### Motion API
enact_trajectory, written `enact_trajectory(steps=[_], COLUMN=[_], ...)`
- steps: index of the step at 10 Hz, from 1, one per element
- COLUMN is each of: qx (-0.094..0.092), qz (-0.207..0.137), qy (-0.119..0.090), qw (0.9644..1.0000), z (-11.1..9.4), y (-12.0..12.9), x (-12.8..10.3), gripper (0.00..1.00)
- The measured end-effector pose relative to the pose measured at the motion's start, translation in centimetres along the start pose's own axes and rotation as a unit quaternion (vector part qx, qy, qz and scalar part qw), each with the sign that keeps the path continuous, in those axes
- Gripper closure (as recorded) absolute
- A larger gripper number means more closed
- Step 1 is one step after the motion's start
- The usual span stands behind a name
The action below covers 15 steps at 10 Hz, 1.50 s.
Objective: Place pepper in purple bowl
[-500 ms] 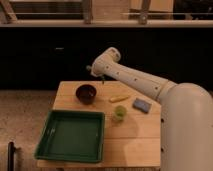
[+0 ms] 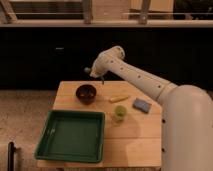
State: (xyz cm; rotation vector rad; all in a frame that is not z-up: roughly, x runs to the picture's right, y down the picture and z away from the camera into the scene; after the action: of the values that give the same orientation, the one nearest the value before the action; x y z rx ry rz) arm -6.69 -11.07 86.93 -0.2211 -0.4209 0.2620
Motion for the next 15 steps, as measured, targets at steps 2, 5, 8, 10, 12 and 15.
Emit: enact_trajectory(steps=[2,5,8,10,12,15], qx=[-0.035,-0.091,-0.136,-0.162,-0.188,-0.221], qz=[-0.026,-0.068,-0.099,-0.114,-0.129,-0.146], qy=[-0.010,-0.020,-0.032,-0.040,-0.050,-0.062], qw=[0.9990,0.9933,0.9852,0.9793,0.9724,0.9621], z=[0.4,1.1,1.8,2.0,2.3,2.6], y=[0.6,1.8,2.8,3.5,4.4,5.7], x=[-0.4,-1.4,-2.1,-2.3,-2.5,-2.8], gripper=[1.00,1.00,1.00,1.00,1.00,1.00])
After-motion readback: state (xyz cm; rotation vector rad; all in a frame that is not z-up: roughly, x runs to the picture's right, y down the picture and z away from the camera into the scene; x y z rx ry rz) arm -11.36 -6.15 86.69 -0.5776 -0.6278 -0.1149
